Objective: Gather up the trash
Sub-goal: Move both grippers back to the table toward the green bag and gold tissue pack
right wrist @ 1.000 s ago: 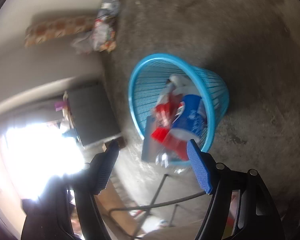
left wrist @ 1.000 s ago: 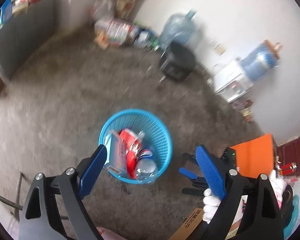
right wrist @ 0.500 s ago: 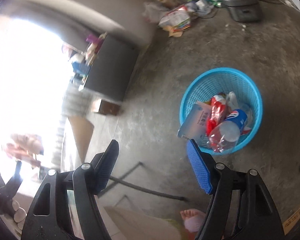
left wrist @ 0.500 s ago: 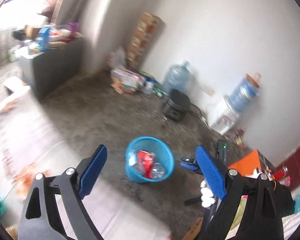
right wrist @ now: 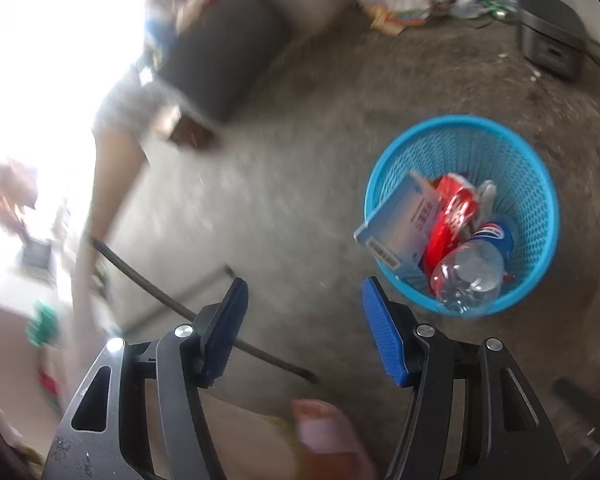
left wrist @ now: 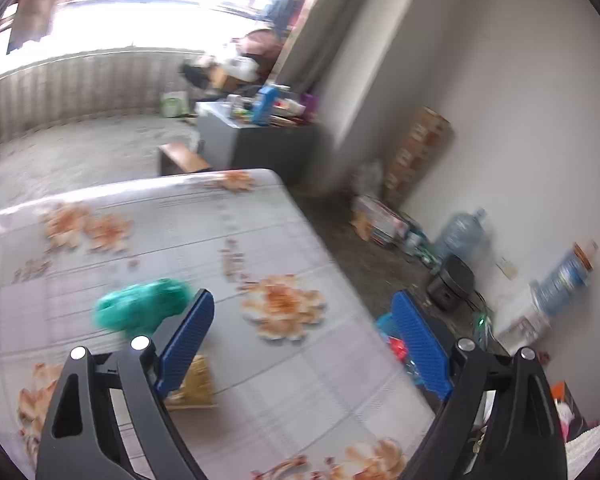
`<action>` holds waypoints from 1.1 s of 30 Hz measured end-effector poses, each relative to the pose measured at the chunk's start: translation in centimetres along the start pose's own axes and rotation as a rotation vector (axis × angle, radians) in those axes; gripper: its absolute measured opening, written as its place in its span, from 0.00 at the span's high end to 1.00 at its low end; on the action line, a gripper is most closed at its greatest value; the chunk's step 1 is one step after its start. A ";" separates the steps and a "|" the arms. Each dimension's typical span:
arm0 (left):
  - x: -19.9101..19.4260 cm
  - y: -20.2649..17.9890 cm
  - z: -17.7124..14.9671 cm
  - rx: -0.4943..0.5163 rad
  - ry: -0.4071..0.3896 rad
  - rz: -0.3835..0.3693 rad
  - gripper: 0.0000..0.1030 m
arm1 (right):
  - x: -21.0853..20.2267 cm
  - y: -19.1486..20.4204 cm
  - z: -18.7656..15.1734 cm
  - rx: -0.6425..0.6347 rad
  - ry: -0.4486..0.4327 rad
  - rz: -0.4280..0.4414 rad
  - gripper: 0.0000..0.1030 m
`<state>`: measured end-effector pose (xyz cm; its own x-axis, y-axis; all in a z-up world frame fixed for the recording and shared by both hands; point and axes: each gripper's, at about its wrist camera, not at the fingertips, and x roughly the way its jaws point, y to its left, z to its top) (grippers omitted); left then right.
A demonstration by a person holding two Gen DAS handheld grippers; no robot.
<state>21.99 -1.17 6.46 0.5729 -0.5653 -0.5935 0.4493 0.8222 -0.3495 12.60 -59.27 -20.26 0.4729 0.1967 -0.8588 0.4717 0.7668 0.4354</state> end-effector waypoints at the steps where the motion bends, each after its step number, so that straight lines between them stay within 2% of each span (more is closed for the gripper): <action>1: -0.3 0.8 0.0 -0.015 -0.001 0.011 0.14 | 1.6 0.2 0.2 -0.025 0.023 -0.034 0.44; 5: -0.8 3.3 -0.4 -0.066 0.014 0.065 0.14 | 6.7 0.2 0.9 -0.098 0.077 -0.205 0.46; 8: -0.9 4.5 -0.6 -0.076 0.020 0.093 0.14 | 9.2 -1.2 1.5 -0.067 0.110 -0.254 0.52; 12: -0.8 5.6 -0.6 -0.100 0.018 0.114 0.14 | 10.1 -4.4 1.9 0.103 0.116 -0.204 0.62; 16: -1.1 6.3 -0.6 -0.120 0.014 0.120 0.14 | 10.1 -6.6 2.0 0.211 0.107 -0.182 0.71; 19: -0.9 7.0 -0.8 -0.135 0.023 0.123 0.14 | 9.9 -8.7 2.6 0.314 0.087 -0.168 0.84; 21: -1.0 7.2 -0.9 -0.138 0.027 0.125 0.14 | 9.8 -9.7 3.2 0.376 0.078 -0.149 0.88; 26: -1.6 7.5 -1.3 -0.148 0.026 0.132 0.14 | 10.2 -11.2 4.4 0.479 0.068 -0.199 0.89; 29: -1.9 7.8 -1.6 -0.152 0.023 0.136 0.14 | 10.5 -11.0 5.1 0.478 0.077 -0.220 0.92; 31: -2.1 8.0 -1.7 -0.157 0.020 0.140 0.14 | 9.6 -10.4 5.5 0.471 0.045 -0.197 0.80; 32: -2.2 8.2 -1.8 -0.160 0.018 0.141 0.14 | 8.9 -10.1 5.4 0.467 0.022 -0.172 0.77; 33: -2.4 8.5 -1.9 -0.165 0.012 0.142 0.14 | 8.0 -9.7 5.4 0.464 -0.001 -0.143 0.69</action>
<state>23.14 7.30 3.57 0.6142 -0.4427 -0.6532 0.2455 0.8939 -0.3750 15.81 -68.45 -29.90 0.3800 0.1087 -0.9186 0.8140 0.4323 0.3879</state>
